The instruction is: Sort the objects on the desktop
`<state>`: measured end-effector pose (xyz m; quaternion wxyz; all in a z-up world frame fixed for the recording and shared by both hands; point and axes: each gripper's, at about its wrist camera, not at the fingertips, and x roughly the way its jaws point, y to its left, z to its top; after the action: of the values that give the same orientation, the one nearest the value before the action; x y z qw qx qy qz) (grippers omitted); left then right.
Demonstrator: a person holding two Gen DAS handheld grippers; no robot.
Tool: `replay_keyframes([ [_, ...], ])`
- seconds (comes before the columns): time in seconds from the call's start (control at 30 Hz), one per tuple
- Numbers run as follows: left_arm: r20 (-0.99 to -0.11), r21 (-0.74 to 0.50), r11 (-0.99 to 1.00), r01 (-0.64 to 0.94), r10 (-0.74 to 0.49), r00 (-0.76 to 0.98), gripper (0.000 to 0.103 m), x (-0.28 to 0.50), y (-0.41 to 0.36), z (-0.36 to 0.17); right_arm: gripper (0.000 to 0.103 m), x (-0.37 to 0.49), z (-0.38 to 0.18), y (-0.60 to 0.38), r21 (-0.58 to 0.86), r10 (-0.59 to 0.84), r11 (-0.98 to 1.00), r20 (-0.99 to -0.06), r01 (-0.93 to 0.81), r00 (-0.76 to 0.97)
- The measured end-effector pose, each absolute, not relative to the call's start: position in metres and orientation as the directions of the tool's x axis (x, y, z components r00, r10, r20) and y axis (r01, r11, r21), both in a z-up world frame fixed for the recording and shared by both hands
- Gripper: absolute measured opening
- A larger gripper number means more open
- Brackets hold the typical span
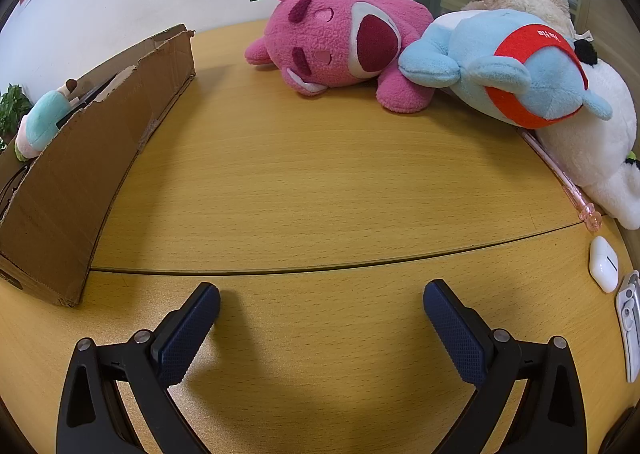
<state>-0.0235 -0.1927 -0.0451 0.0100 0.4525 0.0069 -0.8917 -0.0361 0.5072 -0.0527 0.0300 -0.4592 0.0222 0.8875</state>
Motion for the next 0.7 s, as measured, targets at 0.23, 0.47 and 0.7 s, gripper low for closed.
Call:
replay_keyframes([
  [0.23, -0.808, -0.002, -1.0, 0.025, -0.013, -0.589, 0.103, -0.025, -0.1927, -0.0465, 0.103, -0.0369, -0.0528, 0.5075, 0.012, 0.032, -0.997, -0.816, -0.073, -0.577],
  [0.47, -0.808, -0.002, -1.0, 0.026, -0.014, -0.589, 0.103, -0.0257, -0.1912, -0.0465, 0.103, -0.0368, -0.0532, 0.508, 0.012, 0.031, -0.997, -0.816, -0.072, -0.577],
  [0.7, -0.808, -0.001, -1.0, 0.026, -0.014, -0.589, 0.103, -0.0264, -0.1914, -0.0468, 0.103, -0.0378, -0.0536, 0.5082, 0.012, 0.031, -0.997, -0.816, -0.071, -0.577],
])
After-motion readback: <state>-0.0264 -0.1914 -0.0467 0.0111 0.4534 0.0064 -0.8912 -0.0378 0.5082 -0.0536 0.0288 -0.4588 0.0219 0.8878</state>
